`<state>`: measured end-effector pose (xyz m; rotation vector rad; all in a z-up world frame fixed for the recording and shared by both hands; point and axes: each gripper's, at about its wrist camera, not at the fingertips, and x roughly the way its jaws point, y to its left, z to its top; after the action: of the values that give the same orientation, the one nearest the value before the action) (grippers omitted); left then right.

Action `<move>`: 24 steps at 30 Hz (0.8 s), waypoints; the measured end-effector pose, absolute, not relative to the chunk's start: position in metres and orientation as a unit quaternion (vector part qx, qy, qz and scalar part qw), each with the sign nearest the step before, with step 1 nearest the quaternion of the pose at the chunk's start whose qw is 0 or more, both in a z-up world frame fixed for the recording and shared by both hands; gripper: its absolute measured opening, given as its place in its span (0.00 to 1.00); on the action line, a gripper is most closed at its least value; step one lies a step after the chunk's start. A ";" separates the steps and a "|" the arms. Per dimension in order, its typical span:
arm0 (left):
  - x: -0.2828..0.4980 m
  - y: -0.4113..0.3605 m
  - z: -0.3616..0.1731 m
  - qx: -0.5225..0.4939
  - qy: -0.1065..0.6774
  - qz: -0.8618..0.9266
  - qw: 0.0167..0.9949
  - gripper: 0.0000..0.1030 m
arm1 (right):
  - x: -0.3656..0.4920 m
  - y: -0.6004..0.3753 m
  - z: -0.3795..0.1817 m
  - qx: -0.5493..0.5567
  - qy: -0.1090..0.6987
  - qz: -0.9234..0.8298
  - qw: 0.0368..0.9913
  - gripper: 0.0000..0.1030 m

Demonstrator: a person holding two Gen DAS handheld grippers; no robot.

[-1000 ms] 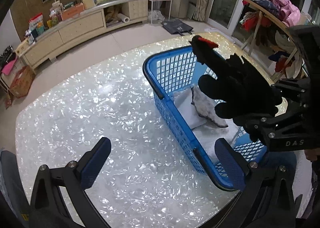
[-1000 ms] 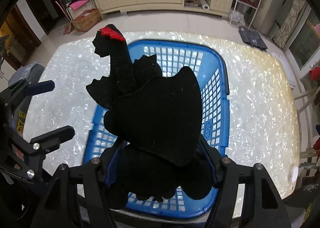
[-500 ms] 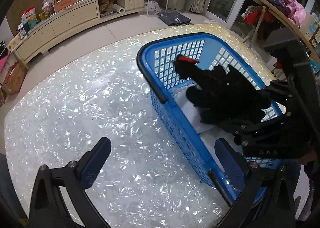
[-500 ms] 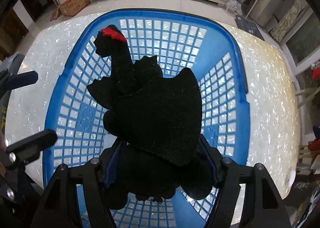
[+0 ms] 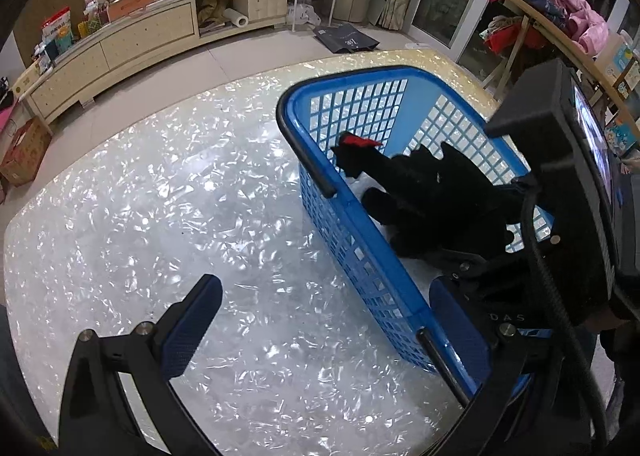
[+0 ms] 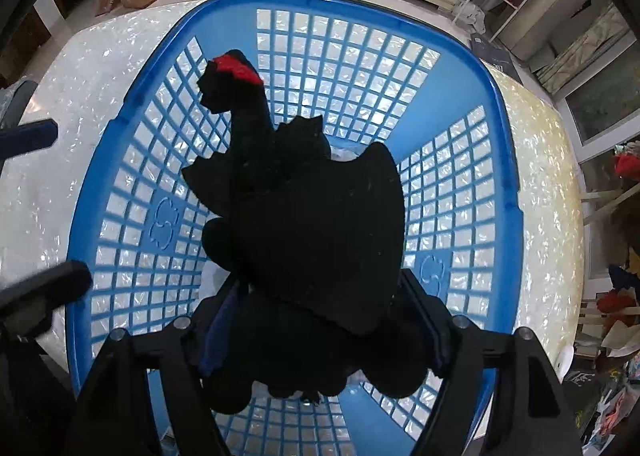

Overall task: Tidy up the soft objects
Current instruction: 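Lower the plush dragon into the basket and open the right tool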

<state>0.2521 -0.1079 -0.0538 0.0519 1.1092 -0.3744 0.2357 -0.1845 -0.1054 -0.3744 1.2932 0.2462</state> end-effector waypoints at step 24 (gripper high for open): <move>0.141 -0.065 0.015 0.004 0.373 -0.124 0.919 1.00 | 0.077 -0.191 0.031 -0.049 0.389 0.100 0.914 1.00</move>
<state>0.1414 -0.0654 0.0149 0.0073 0.7670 -0.2547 0.0768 -0.1914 0.0314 -0.1000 0.8011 0.2069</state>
